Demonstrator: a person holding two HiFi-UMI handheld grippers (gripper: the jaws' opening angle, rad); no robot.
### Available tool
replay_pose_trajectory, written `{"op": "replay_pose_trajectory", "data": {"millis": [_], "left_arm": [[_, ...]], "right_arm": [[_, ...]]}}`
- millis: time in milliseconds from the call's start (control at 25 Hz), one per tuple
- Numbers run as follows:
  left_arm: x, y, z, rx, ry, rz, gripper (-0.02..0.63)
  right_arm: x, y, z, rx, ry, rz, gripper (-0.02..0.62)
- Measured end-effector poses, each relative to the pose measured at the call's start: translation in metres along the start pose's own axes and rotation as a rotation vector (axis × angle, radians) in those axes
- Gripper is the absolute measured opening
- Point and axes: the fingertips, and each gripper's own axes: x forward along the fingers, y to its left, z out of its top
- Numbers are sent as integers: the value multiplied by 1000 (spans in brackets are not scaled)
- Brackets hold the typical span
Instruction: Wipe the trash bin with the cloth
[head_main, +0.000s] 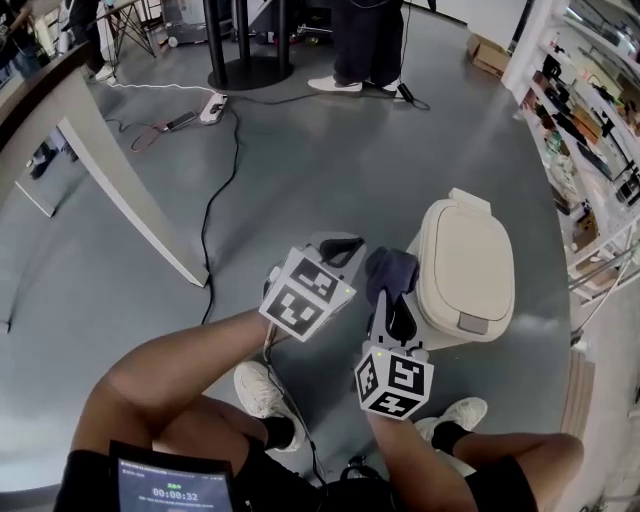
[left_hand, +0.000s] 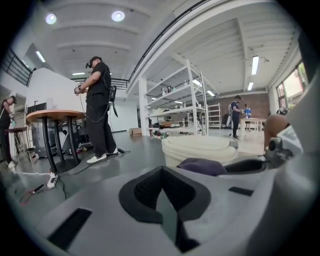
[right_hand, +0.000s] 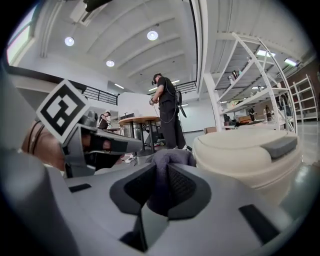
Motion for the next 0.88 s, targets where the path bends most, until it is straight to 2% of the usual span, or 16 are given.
{"op": "replay_pose_trajectory", "data": {"millis": [120, 560, 880], "left_arm": [[3, -6, -19, 39, 22, -19, 2], [15, -27, -52, 16, 136, -62, 2], [17, -37, -78, -12, 236, -87, 2]], "right_arm": [[8, -11, -18, -3, 14, -41, 69], [14, -44, -84, 31, 138, -167, 69], [14, -59, -139, 40, 262, -216, 69]]}}
